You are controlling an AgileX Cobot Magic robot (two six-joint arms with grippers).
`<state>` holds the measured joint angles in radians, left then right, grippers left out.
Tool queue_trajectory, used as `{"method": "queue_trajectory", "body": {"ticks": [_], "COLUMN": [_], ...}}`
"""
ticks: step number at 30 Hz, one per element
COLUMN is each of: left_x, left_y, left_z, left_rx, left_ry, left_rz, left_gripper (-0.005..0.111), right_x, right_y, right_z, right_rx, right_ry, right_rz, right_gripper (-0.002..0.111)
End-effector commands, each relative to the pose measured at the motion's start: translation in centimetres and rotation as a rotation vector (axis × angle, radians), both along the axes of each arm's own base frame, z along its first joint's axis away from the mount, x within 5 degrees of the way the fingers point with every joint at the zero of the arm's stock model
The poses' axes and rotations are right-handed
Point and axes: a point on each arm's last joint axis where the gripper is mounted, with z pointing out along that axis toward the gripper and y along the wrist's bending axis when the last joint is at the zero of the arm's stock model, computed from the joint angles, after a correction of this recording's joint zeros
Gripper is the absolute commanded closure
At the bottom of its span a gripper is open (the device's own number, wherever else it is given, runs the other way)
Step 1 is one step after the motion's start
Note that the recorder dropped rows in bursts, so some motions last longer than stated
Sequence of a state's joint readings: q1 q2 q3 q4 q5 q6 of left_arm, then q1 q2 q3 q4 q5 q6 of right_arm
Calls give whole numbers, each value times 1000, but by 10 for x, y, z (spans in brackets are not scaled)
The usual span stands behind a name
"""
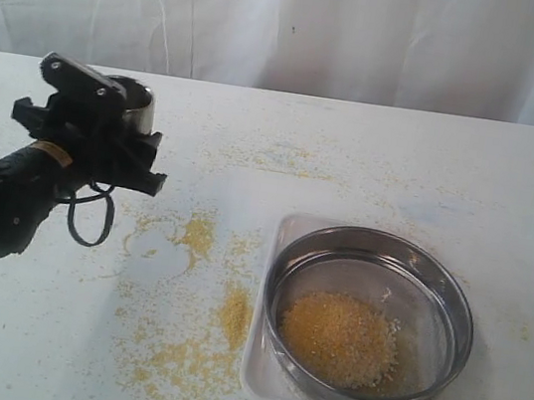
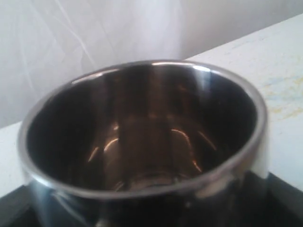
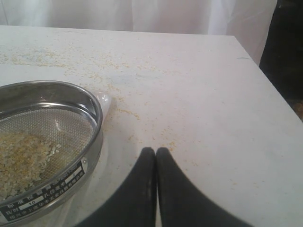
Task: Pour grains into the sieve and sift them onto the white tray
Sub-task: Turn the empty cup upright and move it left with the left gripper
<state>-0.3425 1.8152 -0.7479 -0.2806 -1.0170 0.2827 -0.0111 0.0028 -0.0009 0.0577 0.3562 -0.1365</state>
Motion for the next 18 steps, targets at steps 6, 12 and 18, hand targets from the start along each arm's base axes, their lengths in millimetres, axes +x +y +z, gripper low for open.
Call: {"method": "queue_trajectory", "body": {"ticks": [6, 12, 18], "left_x": [-22, -30, -34], "left_y": [67, 47, 50], "left_z": [-47, -50, -68], "left_rx": [-292, -30, 108], "left_ry": [64, 77, 238], "left_rz": [60, -340, -359], "left_gripper": [107, 107, 107], "right_x": [0, 0, 0], "right_y": [0, 0, 0], "right_z": [0, 0, 0], "right_rx": [-2, -2, -2], "right_ry": [-8, -8, -8], "right_rz": [-1, -1, -1], "right_gripper": [108, 108, 108]}}
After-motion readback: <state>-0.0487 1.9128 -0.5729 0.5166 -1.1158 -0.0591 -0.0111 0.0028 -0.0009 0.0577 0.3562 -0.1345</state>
